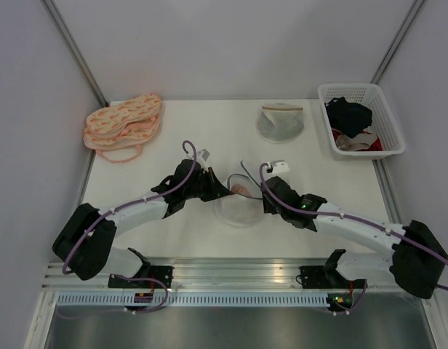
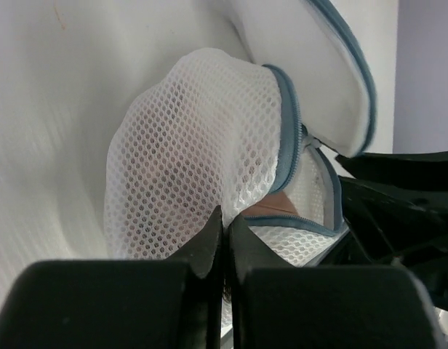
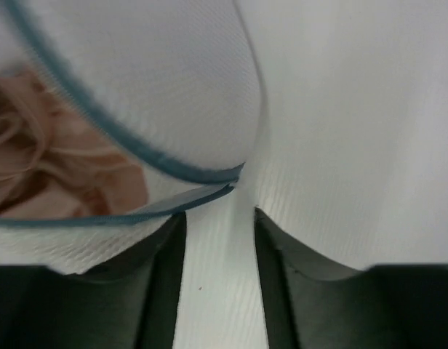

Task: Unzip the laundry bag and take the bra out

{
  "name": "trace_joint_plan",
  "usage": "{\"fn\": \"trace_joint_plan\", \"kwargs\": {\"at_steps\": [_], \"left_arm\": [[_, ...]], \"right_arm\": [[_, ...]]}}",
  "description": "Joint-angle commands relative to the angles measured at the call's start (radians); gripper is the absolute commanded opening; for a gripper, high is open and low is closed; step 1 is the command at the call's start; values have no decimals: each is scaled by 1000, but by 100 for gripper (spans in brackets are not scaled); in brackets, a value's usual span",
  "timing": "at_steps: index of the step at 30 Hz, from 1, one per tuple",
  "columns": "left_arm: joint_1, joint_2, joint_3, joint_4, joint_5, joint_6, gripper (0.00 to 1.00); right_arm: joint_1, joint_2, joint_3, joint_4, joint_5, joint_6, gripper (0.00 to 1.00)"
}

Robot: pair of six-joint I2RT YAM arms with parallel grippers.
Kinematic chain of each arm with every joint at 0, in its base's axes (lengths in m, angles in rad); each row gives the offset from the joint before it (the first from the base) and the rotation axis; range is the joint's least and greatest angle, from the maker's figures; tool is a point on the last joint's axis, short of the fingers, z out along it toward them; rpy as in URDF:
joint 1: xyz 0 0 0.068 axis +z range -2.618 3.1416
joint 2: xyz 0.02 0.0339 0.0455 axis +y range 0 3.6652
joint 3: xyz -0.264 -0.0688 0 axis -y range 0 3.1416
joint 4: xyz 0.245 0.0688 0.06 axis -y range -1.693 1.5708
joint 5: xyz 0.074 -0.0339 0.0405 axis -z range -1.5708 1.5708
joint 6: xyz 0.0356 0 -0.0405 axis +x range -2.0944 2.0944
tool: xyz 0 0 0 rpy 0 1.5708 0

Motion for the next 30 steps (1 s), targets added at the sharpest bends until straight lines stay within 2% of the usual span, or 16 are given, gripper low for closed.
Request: {"fn": "trace_joint_plan", "kwargs": {"at_steps": [1,2,5,10,13,14,17,20,27,29,30], "left_arm": [[-2,-100,-7,-36,-25,30,2],[-2,-111,-7,-42,-25,30,2],[-4,-139,-5,-64,-15,30,2],[-8,-148,10,-84,7,42,2],[-11,-163,15,-96,19,40,2],[-13,-171,10,-98,18,39,2],[-13,-208,-2,-114,10,33,2],[-14,-252,-23,-117,-1,22,2],[-14,-289,-57,-117,-4,7,2],[-14,-294,-66,-116,-15,2,2],[-14,-295,-71,-116,-15,0,2]], "right_arm": [[4,-173,62,-46,-123,-58,51],[13,-199,80,-66,-142,-67,60],[30,-243,172,-151,-171,-95,67],[79,-190,275,-168,-118,-112,67],[79,-133,301,-102,-147,-119,61],[77,-109,303,-83,-150,-109,51],[77,-49,285,-17,-142,-95,34],[76,11,260,50,-192,-92,25],[74,93,168,203,-383,-33,23],[74,83,125,251,-427,-7,28],[74,82,113,269,-478,5,34]]}}
